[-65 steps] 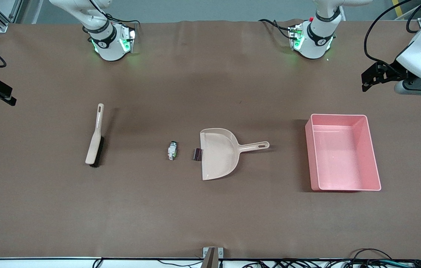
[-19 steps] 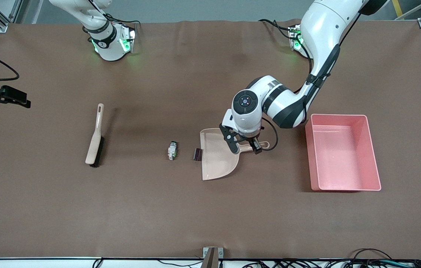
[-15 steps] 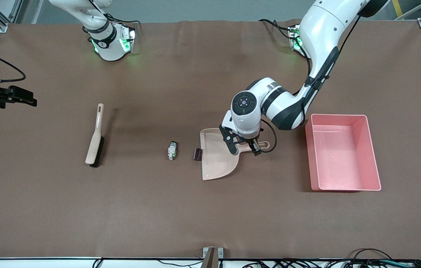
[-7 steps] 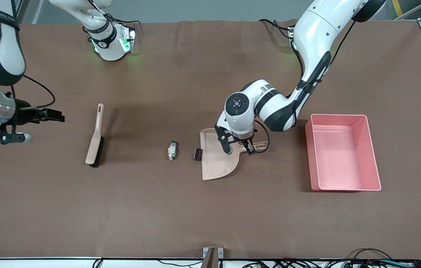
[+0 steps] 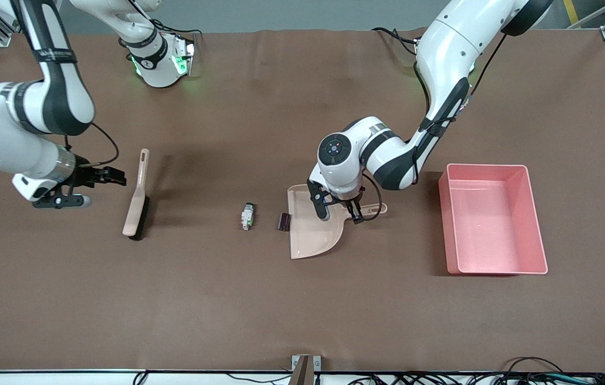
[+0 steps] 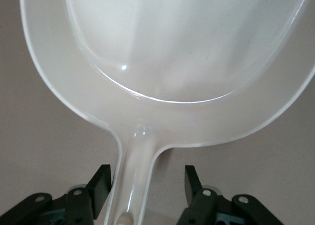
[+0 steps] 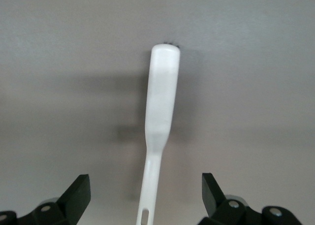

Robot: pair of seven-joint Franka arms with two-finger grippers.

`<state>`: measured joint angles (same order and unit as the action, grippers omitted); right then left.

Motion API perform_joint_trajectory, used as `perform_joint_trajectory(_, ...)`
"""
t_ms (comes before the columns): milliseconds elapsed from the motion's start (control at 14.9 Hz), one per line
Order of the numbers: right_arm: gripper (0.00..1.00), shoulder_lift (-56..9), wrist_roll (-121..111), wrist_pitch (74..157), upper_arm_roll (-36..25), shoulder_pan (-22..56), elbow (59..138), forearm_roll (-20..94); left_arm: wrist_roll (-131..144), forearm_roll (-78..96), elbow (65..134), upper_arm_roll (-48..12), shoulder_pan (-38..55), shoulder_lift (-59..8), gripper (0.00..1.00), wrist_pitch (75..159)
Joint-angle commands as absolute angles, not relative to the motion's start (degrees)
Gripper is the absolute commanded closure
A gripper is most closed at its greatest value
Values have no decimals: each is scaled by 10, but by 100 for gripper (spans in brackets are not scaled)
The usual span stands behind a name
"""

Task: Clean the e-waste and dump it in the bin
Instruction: 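Reach the right gripper to the white brush handle and grasp it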

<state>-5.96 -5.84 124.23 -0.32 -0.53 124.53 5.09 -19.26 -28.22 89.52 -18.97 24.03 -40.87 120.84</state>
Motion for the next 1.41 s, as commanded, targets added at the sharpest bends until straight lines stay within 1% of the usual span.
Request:
perform_joint_trajectory(0, 0, -31, -54, 1330, -4, 4, 1326, 56, -206, -315, 882, -189, 246, -425, 33, 1222)
perform_joint_trajectory(201, 0, -45, -59, 1417, -4, 4, 1367, 55, -222, -322, 882, -189, 246, -427, 35, 1225)
perform_joint_trajectory(402, 0, -84, -57, 1465, -4, 3, 1367, 54, -244, -323, 882, -189, 245, -432, 41, 1238)
perform_joint_trajectory(603, 0, -130, -55, 1524, -4, 3, 1367, 54, -279, -323, 882, -188, 244, -435, 53, 1242)
perform_joint_trajectory(804, 0, -157, -54, 1554, -4, 1, 1366, 54, -279, -323, 882, -188, 246, -436, 64, 1242)
perform_joint_trajectory(939, 6, -158, -54, 1550, -4, 0, 1366, 54, -279, -323, 882, -187, 246, -435, 72, 1242)
perform_joint_trajectory(1073, 17, -158, -54, 1548, -4, -1, 1366, 54, -279, -324, 882, -187, 246, -434, 74, 1242)
perform_joint_trajectory(1341, 44, -156, -50, 1517, -3, 1, 1359, 56, -280, -343, 882, -188, 245, -431, 75, 1242)
